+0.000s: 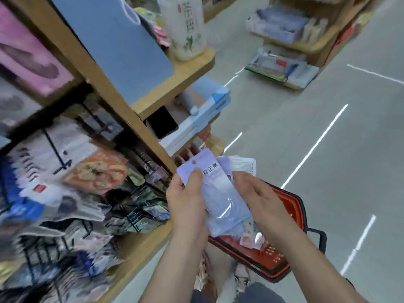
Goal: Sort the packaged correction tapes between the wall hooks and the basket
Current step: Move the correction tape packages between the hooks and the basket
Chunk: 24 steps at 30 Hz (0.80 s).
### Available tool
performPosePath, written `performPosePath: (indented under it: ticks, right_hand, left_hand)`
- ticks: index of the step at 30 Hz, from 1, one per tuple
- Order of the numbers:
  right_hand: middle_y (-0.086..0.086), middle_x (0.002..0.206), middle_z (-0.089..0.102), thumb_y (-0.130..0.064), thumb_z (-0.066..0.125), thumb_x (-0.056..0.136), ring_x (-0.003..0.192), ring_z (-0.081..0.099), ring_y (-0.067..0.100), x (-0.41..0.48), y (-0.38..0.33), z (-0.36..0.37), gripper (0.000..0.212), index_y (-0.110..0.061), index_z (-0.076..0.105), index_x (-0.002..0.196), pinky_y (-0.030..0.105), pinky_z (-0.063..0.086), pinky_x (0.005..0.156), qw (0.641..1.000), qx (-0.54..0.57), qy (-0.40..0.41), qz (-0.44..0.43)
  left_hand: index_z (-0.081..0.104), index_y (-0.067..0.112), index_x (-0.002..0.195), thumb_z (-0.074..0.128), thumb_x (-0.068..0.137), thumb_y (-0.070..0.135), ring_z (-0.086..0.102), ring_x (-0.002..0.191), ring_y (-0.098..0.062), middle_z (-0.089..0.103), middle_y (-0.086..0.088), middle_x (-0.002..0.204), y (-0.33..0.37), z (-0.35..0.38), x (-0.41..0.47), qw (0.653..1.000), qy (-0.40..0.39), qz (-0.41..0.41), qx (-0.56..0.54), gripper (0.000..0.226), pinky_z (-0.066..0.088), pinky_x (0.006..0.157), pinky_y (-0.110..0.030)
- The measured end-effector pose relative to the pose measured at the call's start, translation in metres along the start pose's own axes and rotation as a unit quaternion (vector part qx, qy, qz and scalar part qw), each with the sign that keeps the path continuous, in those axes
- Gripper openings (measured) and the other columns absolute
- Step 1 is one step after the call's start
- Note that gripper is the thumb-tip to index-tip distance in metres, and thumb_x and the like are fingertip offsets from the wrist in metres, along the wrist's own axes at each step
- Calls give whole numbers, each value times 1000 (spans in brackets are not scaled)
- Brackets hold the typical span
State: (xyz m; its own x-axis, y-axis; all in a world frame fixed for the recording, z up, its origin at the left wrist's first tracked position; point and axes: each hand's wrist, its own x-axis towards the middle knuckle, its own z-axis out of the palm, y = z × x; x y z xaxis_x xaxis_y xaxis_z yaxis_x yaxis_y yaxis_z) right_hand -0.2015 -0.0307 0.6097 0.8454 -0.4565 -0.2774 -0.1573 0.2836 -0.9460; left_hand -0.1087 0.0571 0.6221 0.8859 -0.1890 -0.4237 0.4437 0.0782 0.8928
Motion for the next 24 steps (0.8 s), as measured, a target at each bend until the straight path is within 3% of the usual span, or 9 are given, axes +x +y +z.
performPosePath:
  ticks: [1,3,7,10,14,17,19,24]
  right_hand:
    - [-10,103,73,-41,70,87,98,66,5,-5,-5,5,27,-24,71,108,16,51,83,998,-44,-37,-7]
    - [-12,116,71,-42,80,67,109,66,6,-12,-14,21,50,-37,68,115,23,52,90,986,-121,-110,-16]
    - [-13,102,75,2,83,73,92,70,0,-21,-28,65,50,-25,67,111,14,51,74,976,-114,-176,-63]
    - [-14,94,75,3,78,77,83,68,-1,-25,-30,95,42,-28,67,104,12,50,70,967,-142,-186,-96]
    - [-8,95,74,4,71,82,84,67,5,-37,-29,138,41,-31,68,103,21,54,72,956,-145,-237,-93]
    - [-17,107,72,-21,79,79,99,67,-1,-55,-26,175,39,-33,65,114,16,52,80,953,-124,-258,-99]
    - [-24,107,71,-34,80,75,100,66,-6,-68,-26,198,43,-35,63,114,11,50,78,954,-106,-260,-100]
    - [-28,106,68,-25,84,74,98,64,-9,-93,-34,246,58,-32,55,124,7,48,75,934,-100,-315,-137]
  left_hand:
    - [69,10,93,52,97,6,64,72,-21,71,-6,81,11,-8,-6,999,17,7,-26,18,50,66,-32]
    - [68,7,101,52,96,7,64,78,-25,71,-10,87,31,-25,-16,996,51,17,-77,16,50,72,-38]
    - [68,11,97,60,87,9,63,87,-31,68,-14,96,62,-67,-28,983,83,25,-161,14,48,83,-46]
    - [70,10,108,62,86,11,66,105,-36,69,-22,116,82,-104,-35,976,60,29,-209,24,47,99,-54]
    - [72,8,99,64,93,15,69,82,-24,75,-12,98,99,-158,-47,974,113,67,-184,12,56,75,-35]
    - [66,11,78,65,92,12,63,67,-20,70,-7,77,107,-201,-58,966,167,98,-172,14,52,66,-32]
    - [63,12,75,63,94,11,61,62,-18,67,-5,72,112,-229,-67,960,191,113,-172,18,49,60,-29]
    - [62,10,78,57,94,9,57,59,-17,63,-2,65,120,-281,-90,951,210,119,-194,17,43,59,-29]
